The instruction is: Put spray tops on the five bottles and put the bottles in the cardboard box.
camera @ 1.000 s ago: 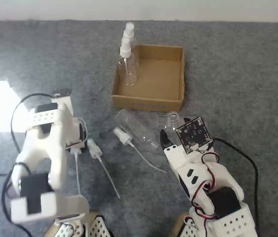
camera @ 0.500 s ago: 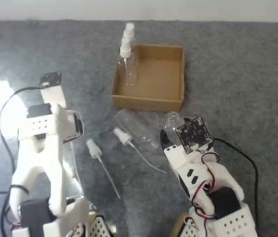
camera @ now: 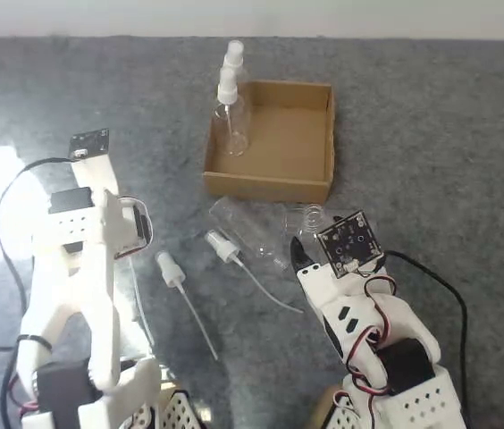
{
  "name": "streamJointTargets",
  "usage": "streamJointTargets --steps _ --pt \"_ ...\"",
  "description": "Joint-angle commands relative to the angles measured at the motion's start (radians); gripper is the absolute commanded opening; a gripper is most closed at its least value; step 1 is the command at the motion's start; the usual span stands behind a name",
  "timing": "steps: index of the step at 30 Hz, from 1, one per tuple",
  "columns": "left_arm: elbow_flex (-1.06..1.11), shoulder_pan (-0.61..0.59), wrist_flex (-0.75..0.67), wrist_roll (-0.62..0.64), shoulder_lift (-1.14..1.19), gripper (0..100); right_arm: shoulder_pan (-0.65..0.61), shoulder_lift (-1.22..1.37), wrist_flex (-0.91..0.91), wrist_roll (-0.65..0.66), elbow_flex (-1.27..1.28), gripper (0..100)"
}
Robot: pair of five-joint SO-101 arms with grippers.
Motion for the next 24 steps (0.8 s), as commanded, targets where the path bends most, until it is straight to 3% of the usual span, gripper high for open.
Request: streamJointTargets --steps 1,7,24 --pt "-0.076 0.003 -0.006 0.015 -0.054 5 0.002 -0.018 -0.027 -0.002 -0.017 13.8" --pt "-0.081 -0.003 -0.005 0.040 -0.083 5 0.002 -0.018 -0.028 -0.003 -0.015 14.0" --pt "-0.064 0.003 -0.002 0.167 -0.586 5 -0.071 -0.018 -0.028 -0.008 -0.014 14.0"
